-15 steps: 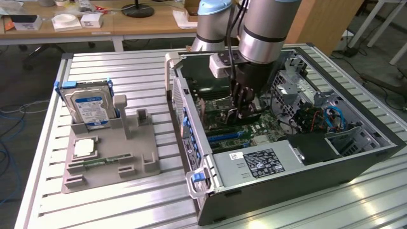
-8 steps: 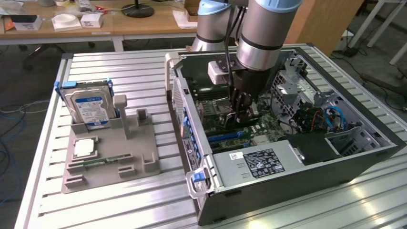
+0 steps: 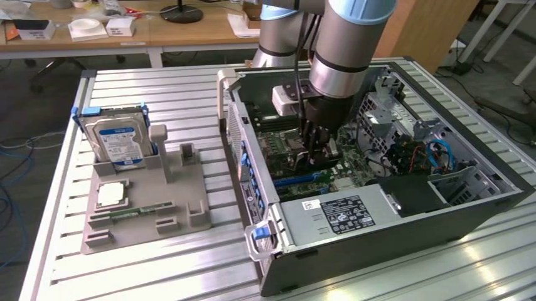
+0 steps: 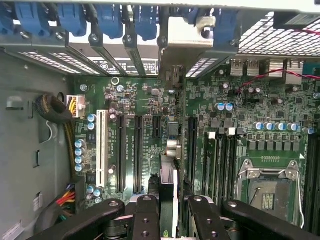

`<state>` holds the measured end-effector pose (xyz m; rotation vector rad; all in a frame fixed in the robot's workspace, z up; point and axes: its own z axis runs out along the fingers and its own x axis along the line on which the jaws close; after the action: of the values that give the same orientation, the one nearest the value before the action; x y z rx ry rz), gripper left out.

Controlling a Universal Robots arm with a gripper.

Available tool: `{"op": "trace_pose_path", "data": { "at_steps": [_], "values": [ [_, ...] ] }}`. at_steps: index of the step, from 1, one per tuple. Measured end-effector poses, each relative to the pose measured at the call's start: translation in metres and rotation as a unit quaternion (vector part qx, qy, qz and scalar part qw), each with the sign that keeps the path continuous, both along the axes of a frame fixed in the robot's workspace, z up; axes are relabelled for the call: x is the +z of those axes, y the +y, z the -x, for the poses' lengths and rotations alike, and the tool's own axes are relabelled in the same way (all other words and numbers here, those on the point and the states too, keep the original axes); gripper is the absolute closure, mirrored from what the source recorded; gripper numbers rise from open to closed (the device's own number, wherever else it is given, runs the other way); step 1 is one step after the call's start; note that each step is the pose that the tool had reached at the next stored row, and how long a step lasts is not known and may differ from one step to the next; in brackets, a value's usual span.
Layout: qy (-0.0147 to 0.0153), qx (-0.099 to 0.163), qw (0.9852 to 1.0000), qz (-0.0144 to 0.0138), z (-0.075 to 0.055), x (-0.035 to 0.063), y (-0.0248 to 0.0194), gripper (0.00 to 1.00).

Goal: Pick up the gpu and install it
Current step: 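Insert the gpu into the slot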

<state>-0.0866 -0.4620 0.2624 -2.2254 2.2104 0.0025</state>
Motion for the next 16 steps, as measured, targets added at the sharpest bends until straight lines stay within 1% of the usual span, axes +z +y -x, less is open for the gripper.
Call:
{"op": "trace_pose_path", "data": {
  "at_steps": [4, 12, 14, 15, 16],
  "values": [
    [0.0000, 0.000, 1.0000, 0.0000, 0.0001, -0.0038, 0.0000, 0.73],
    [-0.0001, 0.000, 1.0000, 0.0000, 0.0001, -0.0034, 0.0000, 0.73],
    [-0.0007, 0.000, 1.0000, 0.0000, 0.0001, -0.0039, 0.0000, 0.73],
    [-0.0015, 0.000, 1.0000, 0.0000, 0.0002, -0.0043, 0.0003, 0.73],
    [-0.0030, 0.000, 1.0000, 0.0000, 0.0002, -0.0048, 0.0007, 0.73]
  ]
}}
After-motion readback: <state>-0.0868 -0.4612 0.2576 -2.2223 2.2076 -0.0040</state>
